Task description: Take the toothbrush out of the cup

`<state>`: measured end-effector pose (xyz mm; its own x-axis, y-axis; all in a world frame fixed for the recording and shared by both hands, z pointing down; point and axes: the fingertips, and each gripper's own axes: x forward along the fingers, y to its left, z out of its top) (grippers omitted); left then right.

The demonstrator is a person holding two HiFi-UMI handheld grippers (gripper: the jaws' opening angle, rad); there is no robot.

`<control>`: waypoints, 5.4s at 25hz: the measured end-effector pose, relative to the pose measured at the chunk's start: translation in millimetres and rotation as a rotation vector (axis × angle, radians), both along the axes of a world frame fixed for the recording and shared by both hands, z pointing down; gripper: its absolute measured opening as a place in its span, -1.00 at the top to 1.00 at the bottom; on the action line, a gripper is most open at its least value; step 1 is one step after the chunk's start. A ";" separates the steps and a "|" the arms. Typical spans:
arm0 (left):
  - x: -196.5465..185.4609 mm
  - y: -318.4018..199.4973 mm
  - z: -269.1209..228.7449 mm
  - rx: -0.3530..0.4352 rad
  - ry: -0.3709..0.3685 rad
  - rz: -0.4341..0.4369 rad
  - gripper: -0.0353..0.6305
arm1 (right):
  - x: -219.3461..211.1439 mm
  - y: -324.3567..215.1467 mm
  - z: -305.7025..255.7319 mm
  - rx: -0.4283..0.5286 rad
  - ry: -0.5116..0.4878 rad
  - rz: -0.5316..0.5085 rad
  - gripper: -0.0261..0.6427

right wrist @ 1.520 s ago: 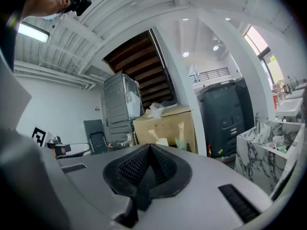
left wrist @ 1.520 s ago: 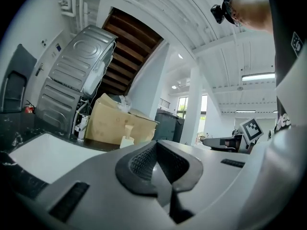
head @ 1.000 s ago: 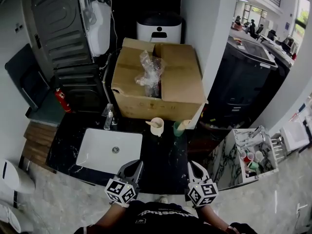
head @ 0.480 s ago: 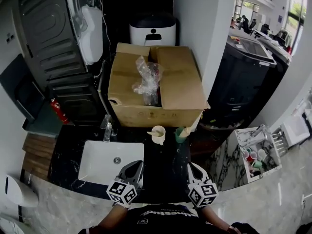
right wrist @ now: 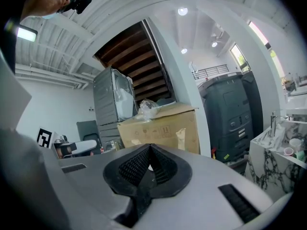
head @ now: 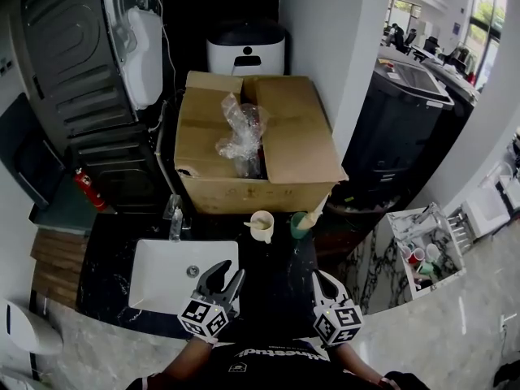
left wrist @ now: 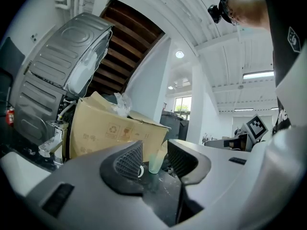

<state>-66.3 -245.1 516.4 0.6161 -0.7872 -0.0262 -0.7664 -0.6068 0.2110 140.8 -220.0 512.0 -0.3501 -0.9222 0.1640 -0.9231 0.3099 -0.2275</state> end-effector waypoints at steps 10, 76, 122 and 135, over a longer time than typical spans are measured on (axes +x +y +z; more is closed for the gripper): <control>13.5 -24.7 13.2 0.004 -0.037 0.023 0.40 | 5.2 5.7 0.5 0.004 0.001 0.040 0.81; 3.5 -112.4 -23.0 0.037 -0.003 -0.020 0.76 | 23.7 25.4 4.6 -0.018 -0.012 0.080 0.81; -27.4 4.9 -11.0 0.024 -0.024 -0.072 0.76 | 37.2 -118.5 77.4 -0.063 0.103 0.004 0.38; -38.1 10.0 -9.2 0.011 -0.041 -0.101 0.76 | 42.3 -198.0 111.3 -0.102 0.172 0.034 0.28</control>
<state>-104.4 -235.1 507.2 0.5343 -0.8452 -0.0117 -0.8317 -0.5281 0.1713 183.2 -418.0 623.3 -0.2778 -0.9086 0.3118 -0.9606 0.2612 -0.0946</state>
